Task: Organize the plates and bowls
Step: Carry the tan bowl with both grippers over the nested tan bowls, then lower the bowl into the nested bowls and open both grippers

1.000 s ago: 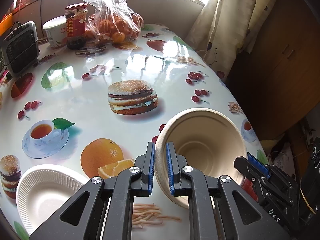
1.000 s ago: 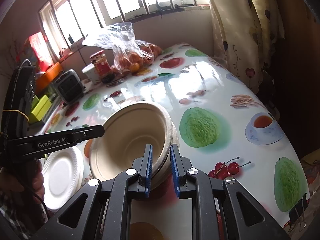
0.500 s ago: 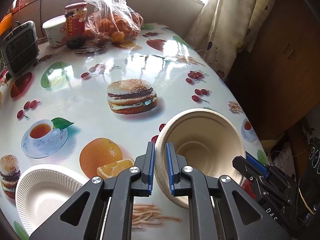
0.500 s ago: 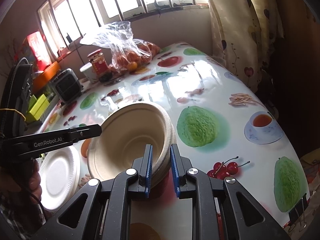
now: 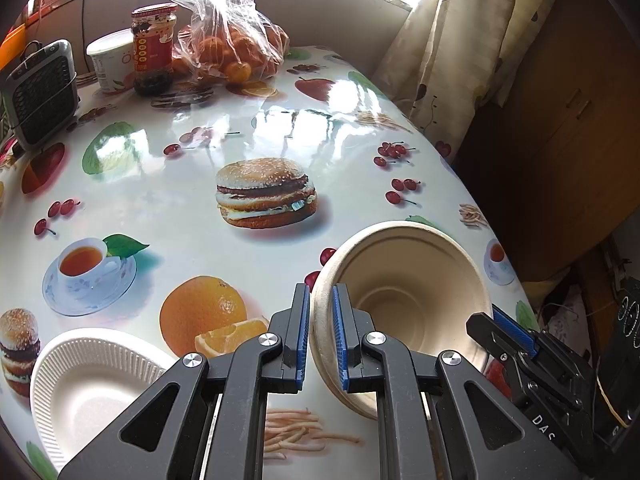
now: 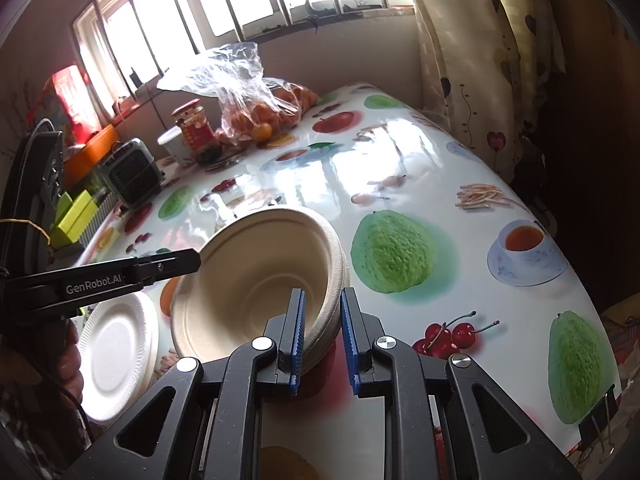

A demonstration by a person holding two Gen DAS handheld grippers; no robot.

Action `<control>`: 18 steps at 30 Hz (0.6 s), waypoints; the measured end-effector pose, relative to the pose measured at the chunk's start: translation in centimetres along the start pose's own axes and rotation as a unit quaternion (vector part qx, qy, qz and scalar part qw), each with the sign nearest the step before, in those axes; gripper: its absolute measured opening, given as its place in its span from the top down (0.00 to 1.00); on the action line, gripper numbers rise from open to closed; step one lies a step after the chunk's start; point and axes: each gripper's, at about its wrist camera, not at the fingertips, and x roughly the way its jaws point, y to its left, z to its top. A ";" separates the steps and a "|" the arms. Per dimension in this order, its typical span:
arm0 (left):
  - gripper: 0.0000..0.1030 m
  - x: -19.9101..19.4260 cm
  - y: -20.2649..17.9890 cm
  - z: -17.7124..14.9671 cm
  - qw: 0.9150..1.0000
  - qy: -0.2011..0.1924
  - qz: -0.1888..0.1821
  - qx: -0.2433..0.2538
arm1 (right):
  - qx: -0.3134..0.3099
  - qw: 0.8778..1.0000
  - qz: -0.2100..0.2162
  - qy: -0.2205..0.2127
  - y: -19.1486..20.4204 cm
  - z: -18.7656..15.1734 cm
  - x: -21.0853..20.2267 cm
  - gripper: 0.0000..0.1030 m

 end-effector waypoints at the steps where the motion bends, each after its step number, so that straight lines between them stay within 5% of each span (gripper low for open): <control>1: 0.88 0.0 0.0 0.0 1.000 0.000 0.001 -0.001 | 0.000 1.000 0.000 0.000 0.0 0.0 0.0 0.83; 18: 0.87 0.2 -0.2 -0.1 1.000 0.002 0.015 0.004 | 0.003 1.000 -0.001 0.001 -0.3 0.1 0.1 0.71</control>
